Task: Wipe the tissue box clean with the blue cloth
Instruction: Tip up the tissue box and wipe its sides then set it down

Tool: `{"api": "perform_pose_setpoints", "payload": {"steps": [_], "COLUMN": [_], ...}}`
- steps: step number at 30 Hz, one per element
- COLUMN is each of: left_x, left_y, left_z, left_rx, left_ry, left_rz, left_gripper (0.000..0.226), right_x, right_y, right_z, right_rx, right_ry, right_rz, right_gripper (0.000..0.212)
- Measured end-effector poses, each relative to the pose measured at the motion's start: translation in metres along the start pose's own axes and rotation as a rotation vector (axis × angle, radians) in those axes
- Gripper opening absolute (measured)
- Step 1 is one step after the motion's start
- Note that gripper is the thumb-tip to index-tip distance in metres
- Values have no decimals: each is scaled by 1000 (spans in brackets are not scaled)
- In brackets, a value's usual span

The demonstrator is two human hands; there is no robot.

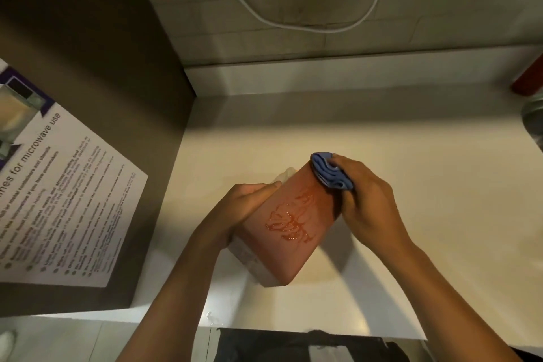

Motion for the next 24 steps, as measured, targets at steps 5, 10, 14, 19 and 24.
{"api": "perform_pose_setpoints", "payload": {"steps": [5,10,14,19,24], "left_x": [10,10,4,0,-3], "left_y": [7,8,9,7,4], "left_z": [-6,-5,1,-3,2], "left_rx": [-43,-21,-19,-43,-20], "left_ry": [-27,-1,24,23,67], "left_rz": [-32,-33,-27,-7,-4], "left_gripper": [60,58,53,64,71], "right_x": [13,-11,3,12,3], "right_y": [-28,-23,-7,-33,-14], "right_z": [11,-8,3,6,-8], "right_rx": [83,20,13,88,36], "right_ry": [-1,-35,-47,-24,-99], "right_rz": [-81,-23,-28,-57,-46], "right_gripper": [52,52,52,55,54]}}
Point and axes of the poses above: each hand's wrist, its own y-axis towards the middle knuckle, its own z-axis out of the palm, x = y × z, the point moved 6 cm from there along y, towards the middle knuckle, and after that the axes turned 13 degrees about -x, right-handed, at the moved point
